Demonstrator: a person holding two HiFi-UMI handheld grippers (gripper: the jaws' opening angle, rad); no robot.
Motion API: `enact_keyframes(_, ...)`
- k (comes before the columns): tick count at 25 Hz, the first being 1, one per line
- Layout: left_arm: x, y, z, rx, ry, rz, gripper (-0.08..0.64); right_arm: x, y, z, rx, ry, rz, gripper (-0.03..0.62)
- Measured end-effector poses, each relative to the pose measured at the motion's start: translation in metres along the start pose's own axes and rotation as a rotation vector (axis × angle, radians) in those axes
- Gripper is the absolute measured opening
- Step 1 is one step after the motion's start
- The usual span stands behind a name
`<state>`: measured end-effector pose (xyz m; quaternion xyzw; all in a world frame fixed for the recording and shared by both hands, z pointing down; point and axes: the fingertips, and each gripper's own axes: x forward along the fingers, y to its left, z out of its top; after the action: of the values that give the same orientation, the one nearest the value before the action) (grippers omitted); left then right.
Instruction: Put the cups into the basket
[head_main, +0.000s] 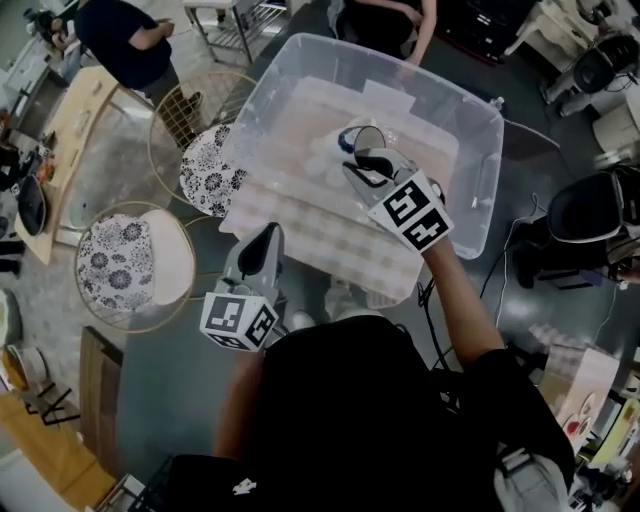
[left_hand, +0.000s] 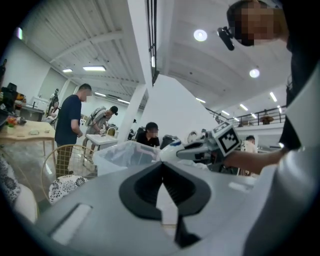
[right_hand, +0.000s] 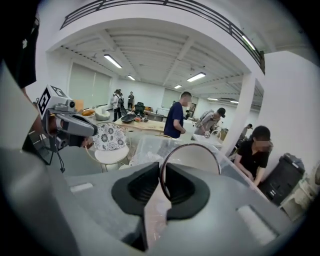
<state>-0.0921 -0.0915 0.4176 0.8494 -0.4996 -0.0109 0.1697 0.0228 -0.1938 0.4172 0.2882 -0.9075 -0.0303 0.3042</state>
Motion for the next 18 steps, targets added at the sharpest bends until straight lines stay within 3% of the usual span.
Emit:
enact_keyframes(10, 0.028, -0.003, -0.003, -0.001, 0.025, -0.022, 0.005, -0.008, -0.087, -0.093, 0.166, 0.148, -0.131, 0.044)
enact_keyframes(18, 0.046, 0.001, -0.006, -0.008, 0.04, -0.02, 0.005, 0.013, -0.106, -0.179, 0.288, 0.313, -0.112, 0.044)
